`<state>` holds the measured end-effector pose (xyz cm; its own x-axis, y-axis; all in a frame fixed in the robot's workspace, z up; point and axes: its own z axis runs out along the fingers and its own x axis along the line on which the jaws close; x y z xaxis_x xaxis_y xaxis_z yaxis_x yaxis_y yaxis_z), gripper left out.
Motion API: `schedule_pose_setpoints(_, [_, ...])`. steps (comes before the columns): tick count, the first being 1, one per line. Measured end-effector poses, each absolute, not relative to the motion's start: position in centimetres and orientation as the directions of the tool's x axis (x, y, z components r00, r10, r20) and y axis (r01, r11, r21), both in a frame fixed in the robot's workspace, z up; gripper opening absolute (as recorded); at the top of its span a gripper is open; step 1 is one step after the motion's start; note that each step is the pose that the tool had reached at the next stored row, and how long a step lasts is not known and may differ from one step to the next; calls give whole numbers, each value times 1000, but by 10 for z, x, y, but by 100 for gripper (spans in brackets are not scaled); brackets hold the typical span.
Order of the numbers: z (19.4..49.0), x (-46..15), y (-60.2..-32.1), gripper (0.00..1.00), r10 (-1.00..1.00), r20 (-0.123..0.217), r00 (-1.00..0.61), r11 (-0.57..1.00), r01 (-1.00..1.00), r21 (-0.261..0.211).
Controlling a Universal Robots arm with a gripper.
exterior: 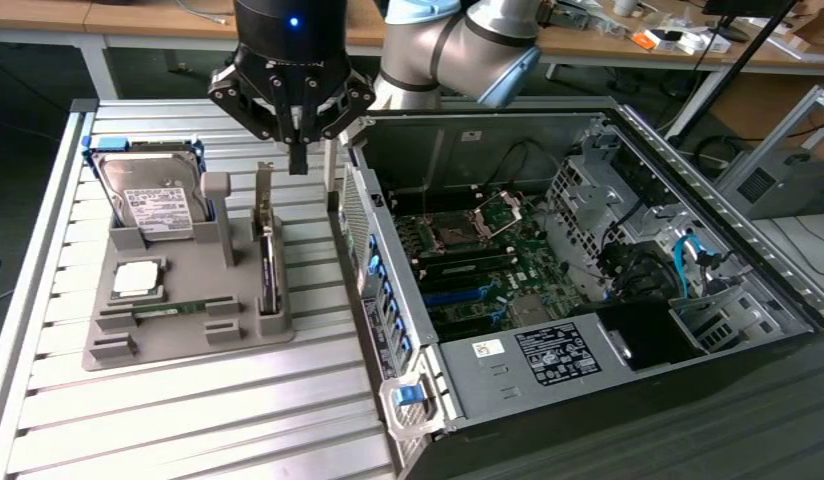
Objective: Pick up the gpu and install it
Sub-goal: 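Reach for the gpu, then pick up the gpu and move the gpu toward the slot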
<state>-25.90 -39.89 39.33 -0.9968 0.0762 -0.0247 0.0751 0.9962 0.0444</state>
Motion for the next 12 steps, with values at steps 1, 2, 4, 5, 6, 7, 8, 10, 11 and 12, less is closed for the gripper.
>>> schedule_pose_setpoints(1, [393, -259, -399, 11, 76, -25, -997, 996, 75, 44])
schedule_pose_setpoints(2, [393, -260, -399, 11, 76, -25, -997, 996, 75, 44])
schedule_pose_setpoints(4, [393, -260, -399, 11, 76, -25, -997, 996, 75, 44])
schedule_pose_setpoints(5, [393, -261, -399, 11, 76, -25, -997, 996, 75, 44])
schedule_pose_setpoints(6, [393, -261, -399, 11, 76, -25, -997, 996, 75, 44])
schedule_pose_setpoints(7, [393, -261, -399, 11, 76, -25, -997, 996, 75, 44])
schedule_pose_setpoints(8, [393, -261, -399, 11, 76, -25, -997, 996, 75, 44])
schedule_pose_setpoints(10, [393, -261, -399, 11, 76, -25, -997, 996, 75, 44])
schedule_pose_setpoints(11, [393, -261, -399, 11, 76, -25, -997, 996, 75, 44])
schedule_pose_setpoints(12, [393, -261, -399, 11, 76, -25, -997, 996, 75, 44])
